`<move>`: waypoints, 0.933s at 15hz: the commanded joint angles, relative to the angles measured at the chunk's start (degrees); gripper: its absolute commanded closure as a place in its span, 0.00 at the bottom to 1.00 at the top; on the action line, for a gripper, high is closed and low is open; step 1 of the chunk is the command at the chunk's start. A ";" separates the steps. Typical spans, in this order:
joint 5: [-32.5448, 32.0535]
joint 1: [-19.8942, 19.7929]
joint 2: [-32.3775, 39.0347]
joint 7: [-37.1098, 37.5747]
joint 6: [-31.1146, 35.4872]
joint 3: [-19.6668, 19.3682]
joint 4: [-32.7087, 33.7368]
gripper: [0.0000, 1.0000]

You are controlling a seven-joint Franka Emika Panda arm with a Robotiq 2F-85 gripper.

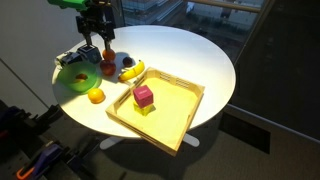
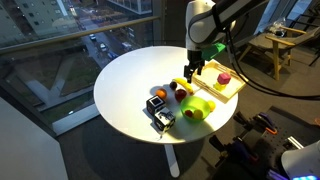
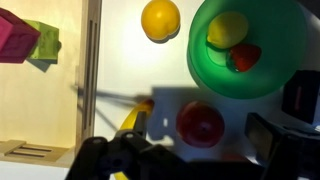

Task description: Put the apple in the green bowl

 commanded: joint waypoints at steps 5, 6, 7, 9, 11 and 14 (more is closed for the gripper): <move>-3.44 1.40 7.36 1.77 1.06 -0.36 7.42 0.00; -4.52 1.84 7.94 2.13 1.67 -0.56 7.84 0.00; -5.49 2.19 8.52 2.44 2.11 -0.68 8.28 0.00; -6.88 2.70 9.36 3.10 2.71 -0.74 8.91 0.00; -7.53 3.09 10.00 3.43 2.92 -0.73 9.55 0.00; -6.12 2.46 9.45 2.03 3.08 0.02 8.15 0.00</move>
